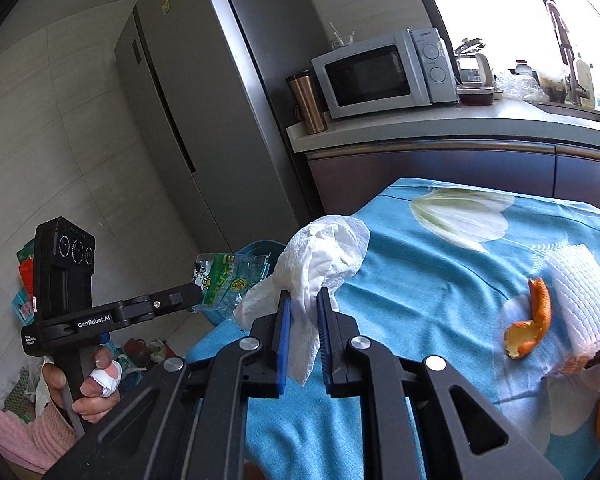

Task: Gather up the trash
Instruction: 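Carry the tissue and green wrapper over the teal bin with both tools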

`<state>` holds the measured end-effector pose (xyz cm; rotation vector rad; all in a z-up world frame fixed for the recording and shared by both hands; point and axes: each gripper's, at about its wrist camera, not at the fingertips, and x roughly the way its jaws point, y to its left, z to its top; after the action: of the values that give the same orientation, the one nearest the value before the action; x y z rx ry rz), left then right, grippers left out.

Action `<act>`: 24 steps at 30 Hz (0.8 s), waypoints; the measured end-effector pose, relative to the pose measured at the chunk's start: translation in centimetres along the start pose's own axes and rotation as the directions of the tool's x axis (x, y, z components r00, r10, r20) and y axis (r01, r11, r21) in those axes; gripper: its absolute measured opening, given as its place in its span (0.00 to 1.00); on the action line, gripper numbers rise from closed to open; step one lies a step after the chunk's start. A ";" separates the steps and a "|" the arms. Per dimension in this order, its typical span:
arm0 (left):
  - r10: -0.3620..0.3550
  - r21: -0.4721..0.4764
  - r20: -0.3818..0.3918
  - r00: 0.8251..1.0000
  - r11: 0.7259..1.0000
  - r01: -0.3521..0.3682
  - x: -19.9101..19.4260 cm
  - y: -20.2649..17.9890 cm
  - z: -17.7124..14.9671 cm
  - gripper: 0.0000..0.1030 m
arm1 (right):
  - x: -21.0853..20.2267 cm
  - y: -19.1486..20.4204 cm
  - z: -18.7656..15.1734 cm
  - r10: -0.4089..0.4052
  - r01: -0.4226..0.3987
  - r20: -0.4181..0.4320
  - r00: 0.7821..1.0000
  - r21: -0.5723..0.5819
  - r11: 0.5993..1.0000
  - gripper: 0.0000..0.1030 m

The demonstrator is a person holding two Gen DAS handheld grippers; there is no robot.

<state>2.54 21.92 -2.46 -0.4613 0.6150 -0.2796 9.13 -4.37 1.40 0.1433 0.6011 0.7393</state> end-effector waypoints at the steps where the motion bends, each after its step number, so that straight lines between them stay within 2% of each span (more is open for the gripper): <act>1: 0.008 -0.006 0.007 1.000 1.000 -0.008 -0.3 0.4 0.1 0.14 | 0.4 0.2 0.2 0.008 -0.008 -0.007 1.000 -0.006 1.000 0.12; 13: 0.118 -0.058 0.065 0.991 0.992 -0.115 -2.8 4.7 1.3 0.14 | 5.2 3.1 2.1 0.101 -0.105 -0.072 0.992 -0.055 0.993 0.12; 24: 0.199 -0.116 0.076 0.977 0.975 -0.190 -3.5 8.3 1.8 0.14 | 9.3 5.2 3.2 0.130 -0.142 -0.134 0.982 -0.090 0.986 0.12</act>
<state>1.89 31.00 -3.54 -0.5103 0.5873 -0.0395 13.25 5.91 1.44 0.0453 0.6801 0.9146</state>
